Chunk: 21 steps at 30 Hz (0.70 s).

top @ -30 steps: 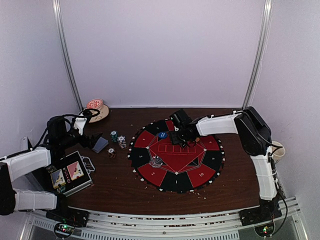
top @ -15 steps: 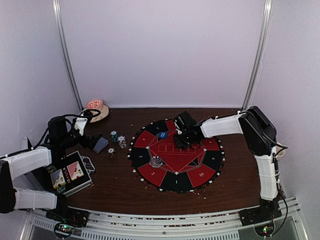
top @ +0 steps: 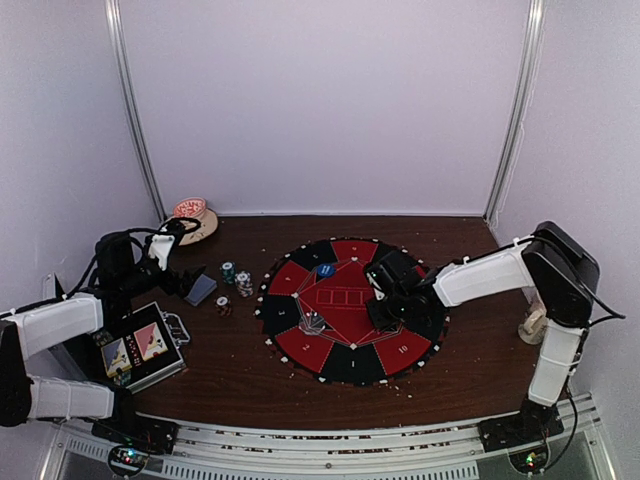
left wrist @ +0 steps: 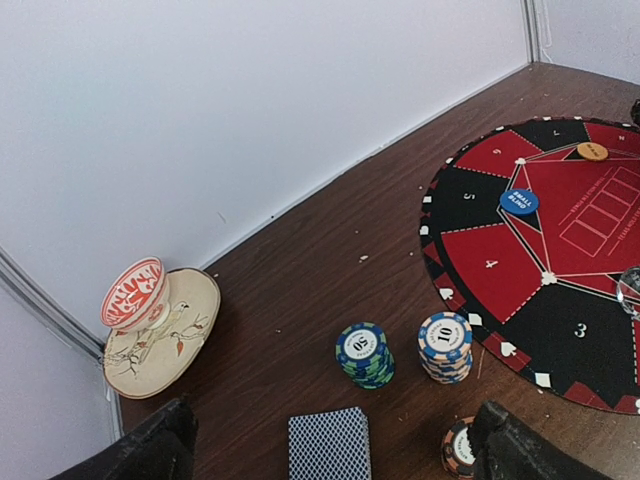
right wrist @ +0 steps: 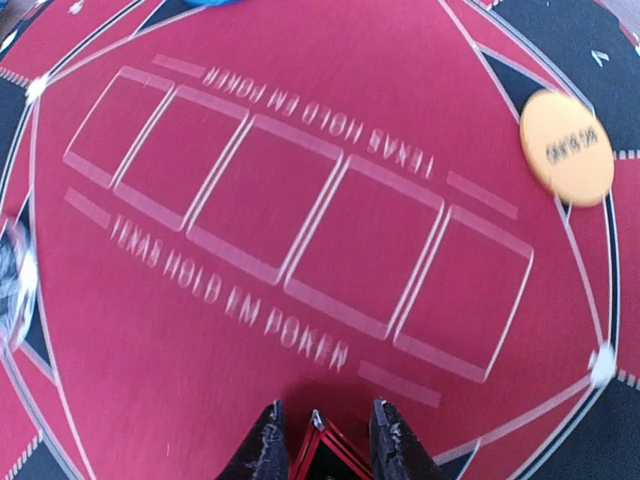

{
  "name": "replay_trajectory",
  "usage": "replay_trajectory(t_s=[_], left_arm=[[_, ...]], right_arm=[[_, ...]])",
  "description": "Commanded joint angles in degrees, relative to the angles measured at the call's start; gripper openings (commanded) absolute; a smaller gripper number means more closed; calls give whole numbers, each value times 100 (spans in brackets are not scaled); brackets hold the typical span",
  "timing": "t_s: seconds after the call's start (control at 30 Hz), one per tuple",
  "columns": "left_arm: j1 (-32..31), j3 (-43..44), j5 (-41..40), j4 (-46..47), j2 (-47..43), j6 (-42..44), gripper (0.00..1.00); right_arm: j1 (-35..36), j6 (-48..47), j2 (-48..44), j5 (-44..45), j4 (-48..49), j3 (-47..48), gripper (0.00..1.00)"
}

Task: Distribute texas hold em gaming equipment
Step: Move the all-in button to position 10.

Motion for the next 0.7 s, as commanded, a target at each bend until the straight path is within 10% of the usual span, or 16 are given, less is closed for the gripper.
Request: replay_trajectory(t_s=[0.0, 0.37, 0.57, 0.67], left_arm=[[14, -46, 24, 282, -7, -47, 98], [13, -46, 49, 320, 102, -30, 98], [13, -2, -23, 252, 46, 7, 98], [14, 52, -102, 121, -55, 64, 98]], right_arm=[[195, 237, -403, -34, -123, -780, 30], [287, 531, -1775, 766, -666, -1605, 36], [425, 180, -2514, 1220, -950, -631, 98], [426, 35, -2732, 1672, -868, -309, 100]])
